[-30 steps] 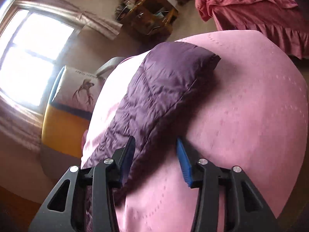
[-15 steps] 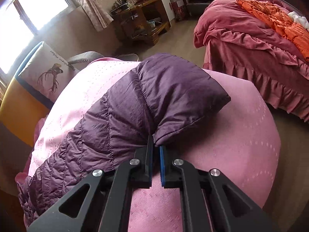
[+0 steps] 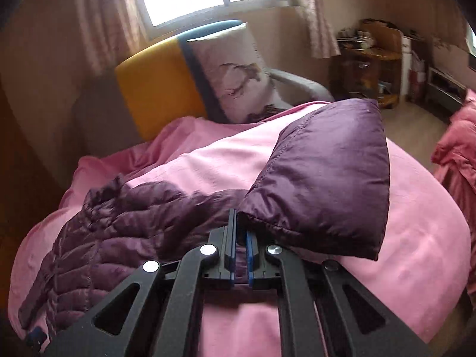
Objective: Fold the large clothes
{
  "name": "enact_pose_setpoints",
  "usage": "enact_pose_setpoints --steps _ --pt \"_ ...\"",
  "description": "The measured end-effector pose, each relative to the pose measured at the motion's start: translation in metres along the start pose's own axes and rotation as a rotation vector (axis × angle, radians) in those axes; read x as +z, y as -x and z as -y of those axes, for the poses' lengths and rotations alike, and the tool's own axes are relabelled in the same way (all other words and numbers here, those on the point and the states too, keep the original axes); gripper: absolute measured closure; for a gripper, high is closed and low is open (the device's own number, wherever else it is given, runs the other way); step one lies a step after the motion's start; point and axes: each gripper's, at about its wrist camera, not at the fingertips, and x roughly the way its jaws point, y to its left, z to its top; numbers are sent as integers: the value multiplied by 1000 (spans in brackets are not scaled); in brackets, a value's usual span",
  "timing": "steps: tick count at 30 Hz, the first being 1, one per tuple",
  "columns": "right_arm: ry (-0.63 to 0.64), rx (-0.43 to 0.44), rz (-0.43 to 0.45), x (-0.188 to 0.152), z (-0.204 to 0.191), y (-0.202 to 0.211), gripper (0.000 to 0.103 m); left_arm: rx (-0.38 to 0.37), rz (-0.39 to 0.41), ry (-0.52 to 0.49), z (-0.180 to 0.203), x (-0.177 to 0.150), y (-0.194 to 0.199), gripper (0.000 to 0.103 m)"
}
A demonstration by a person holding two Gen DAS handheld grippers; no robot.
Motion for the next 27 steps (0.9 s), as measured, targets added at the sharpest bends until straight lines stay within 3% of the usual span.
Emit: enact_pose_setpoints --steps 2,6,10,14,16,17,18,22,27 --pt "51 52 -34 -4 -37 -18 98 -12 3 6 0 5 0 29" --pt "159 140 -118 -27 -111 -56 98 -59 -39 7 -1 10 -6 59" --pt "243 196 -189 -47 -166 -84 98 -88 -40 7 -2 12 -9 59" --pt "298 236 -218 -62 -202 -96 79 -143 -21 29 -5 19 -8 59" --pt "299 257 -212 -65 -207 -96 61 -156 -17 35 -5 23 -9 59" --pt "296 262 -206 -66 -209 -95 43 -163 -15 38 -5 26 -9 59" --pt "293 269 -191 -68 -207 -89 35 -176 -15 41 -4 30 -11 59" --pt "234 317 -165 -76 -183 -63 32 -223 -35 62 1 45 -26 59" --pt "23 384 -155 -92 -112 -32 10 -245 -78 36 25 71 -60 59"
